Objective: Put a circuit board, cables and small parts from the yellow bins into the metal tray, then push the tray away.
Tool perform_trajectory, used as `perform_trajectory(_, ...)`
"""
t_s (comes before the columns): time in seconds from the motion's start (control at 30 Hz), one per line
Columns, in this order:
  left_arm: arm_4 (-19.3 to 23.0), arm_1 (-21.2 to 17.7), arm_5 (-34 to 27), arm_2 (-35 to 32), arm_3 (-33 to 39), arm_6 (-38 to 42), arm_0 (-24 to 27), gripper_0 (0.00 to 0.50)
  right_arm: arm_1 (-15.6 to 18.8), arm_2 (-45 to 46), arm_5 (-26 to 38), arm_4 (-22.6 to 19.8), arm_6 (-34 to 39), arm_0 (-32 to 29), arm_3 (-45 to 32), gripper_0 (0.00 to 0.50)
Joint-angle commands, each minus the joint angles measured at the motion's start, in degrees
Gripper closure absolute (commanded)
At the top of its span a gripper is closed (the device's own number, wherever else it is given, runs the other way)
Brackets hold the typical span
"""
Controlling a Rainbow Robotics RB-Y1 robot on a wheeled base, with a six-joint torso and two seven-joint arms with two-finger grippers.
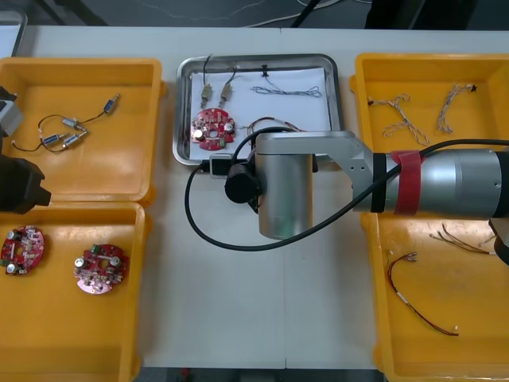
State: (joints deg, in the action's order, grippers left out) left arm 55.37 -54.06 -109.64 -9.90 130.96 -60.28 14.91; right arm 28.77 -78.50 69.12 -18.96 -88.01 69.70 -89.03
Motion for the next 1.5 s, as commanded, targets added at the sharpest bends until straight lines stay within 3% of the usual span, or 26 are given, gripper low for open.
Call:
perform_trajectory(0.03, -0.1, -2.5, -0.4, -1.8, 1.5, -3.8, -1.1, 0.000, 1.3, -0.2, -1.9, 0.9, -2.3, 3.6, 1.2, 0.500)
perform_trajectory(0.63, -0.1, -2.5, -0.4, -1.8, 1.5, -3.8, -1.1, 0.000, 1.2, -0.2, -8.3, 5.2, -2.5, 4.6, 5.9, 0.500)
perform_trajectory(0.97, -0.1, -2.5, -0.4, -1.8, 1.5, -3.8, -1.1, 0.000, 0.9, -0.2, -16.7, 7.3, -1.7, 5.1, 11.3, 0.500)
perform_trajectory(1.37, -0.1, -2.5, -0.4, -1.8, 1.5, -3.8, -1.1, 0.000, 0.8, -0.3, -16.7, 7.2, -1.4, 5.3, 11.8, 0.500)
perform_trajectory(1.43, -0.1, -2.5, -0.4, -1.8, 1.5, -3.8, -1.1, 0.000, 0.8, -0.3, -16.7, 7.2, -1.2, 5.3, 11.8, 0.441)
perform_trajectory(1.5, -0.1, -2.5, -0.4, -1.8, 1.5, -3.8, -1.1, 0.000, 0.5, -0.2, -16.7, 7.2, -1.3, 5.3, 11.9, 0.281)
